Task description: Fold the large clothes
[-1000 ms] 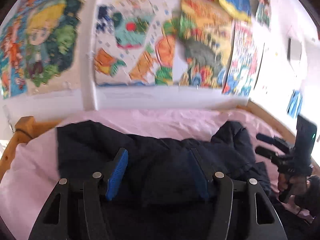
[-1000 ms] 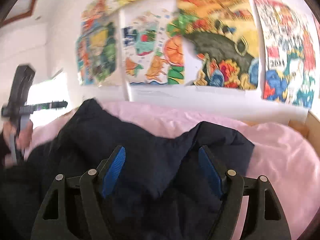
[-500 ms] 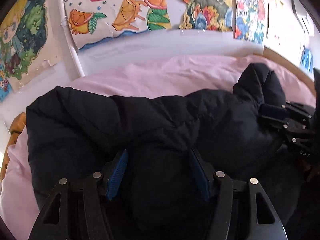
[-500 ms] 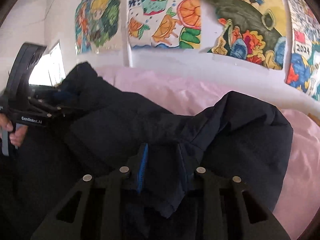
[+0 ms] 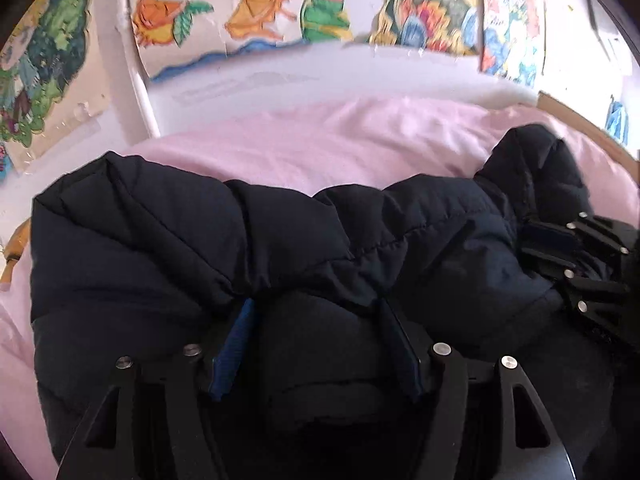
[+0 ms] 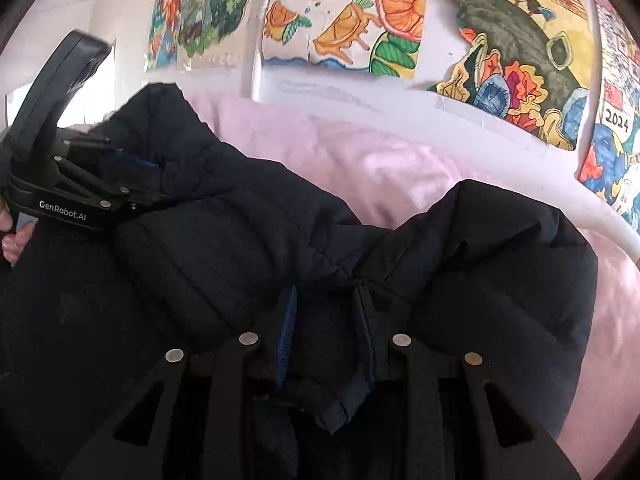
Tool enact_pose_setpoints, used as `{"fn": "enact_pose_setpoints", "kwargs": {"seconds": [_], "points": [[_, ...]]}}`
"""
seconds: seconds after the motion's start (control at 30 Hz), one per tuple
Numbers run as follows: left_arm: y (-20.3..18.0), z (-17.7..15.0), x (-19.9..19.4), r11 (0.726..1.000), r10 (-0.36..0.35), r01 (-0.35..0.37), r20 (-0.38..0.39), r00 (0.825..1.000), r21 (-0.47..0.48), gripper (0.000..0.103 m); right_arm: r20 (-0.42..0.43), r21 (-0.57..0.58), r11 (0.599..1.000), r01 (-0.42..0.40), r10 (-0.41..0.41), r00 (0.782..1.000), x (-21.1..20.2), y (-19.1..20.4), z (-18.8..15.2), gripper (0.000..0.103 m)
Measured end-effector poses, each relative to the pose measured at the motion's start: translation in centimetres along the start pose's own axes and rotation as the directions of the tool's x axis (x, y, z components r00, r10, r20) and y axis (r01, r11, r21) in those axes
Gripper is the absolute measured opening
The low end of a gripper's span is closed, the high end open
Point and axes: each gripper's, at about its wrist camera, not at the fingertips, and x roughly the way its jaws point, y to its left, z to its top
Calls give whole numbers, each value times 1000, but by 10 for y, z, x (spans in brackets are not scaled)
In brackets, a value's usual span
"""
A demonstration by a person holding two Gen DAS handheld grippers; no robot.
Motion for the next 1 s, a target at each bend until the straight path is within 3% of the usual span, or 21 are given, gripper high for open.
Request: {"fn": "enact_pose_setpoints", "kwargs": {"seconds": [0.03, 0.1, 0.2, 0.23, 0.27, 0.43, 0.53, 0.63, 0.73, 0.87, 0.9, 1.0], "points": [[1, 0, -7, 1000, -12, 12, 13, 1000, -8, 70, 11, 17, 1000, -17, 17, 1000, -3, -3, 0, 26], [3, -2, -23, 999, -40, 41, 20, 999, -27, 87, 31, 70, 996, -62, 60, 998, -10, -14, 0, 28], [8, -9, -36, 998, -7, 7, -1, 1000, -64, 93, 38, 133, 987, -95, 91, 995, -25, -23, 2, 50], [10, -13, -42, 996, -8, 8, -2, 1000, -89, 93, 29, 147, 985, -89, 85, 996, -33, -23, 2, 63], [12, -18, -47, 994, -11, 10, -2, 1000, -109, 93, 23, 158, 984, -77, 74, 997, -37, -22, -1, 70], [0, -33, -74, 994, 46, -47, -15, 999, -94, 94, -22, 187, 980, -60, 65, 998, -61, -20, -18, 73], [-8, -33, -95, 994, 20, -22, -19, 1000, -110, 94, -17, 164, 986, -13, 16, 1000, -84, -15, -21, 73], [-18, -33, -123, 982, -28, 23, -24, 999, -185, 94, -1, 146, 989, 23, -23, 1000, -122, -6, -15, 74], [-32, -36, -164, 975, -55, 55, 7, 998, -215, 94, 20, 167, 986, 24, -28, 999, -166, 5, -5, 80], [-56, -43, -264, 974, -52, 65, 65, 997, -217, 98, -7, 232, 973, 11, -9, 1000, -242, 23, 9, 84], [-58, -44, -284, 975, -43, 58, 77, 996, -213, 103, -18, 247, 969, 8, -4, 1000, -263, 29, 13, 86], [-76, -52, -367, 983, 43, -14, 153, 987, -185, 103, -25, 256, 967, -12, 19, 1000, -333, 49, 19, 99]]}}
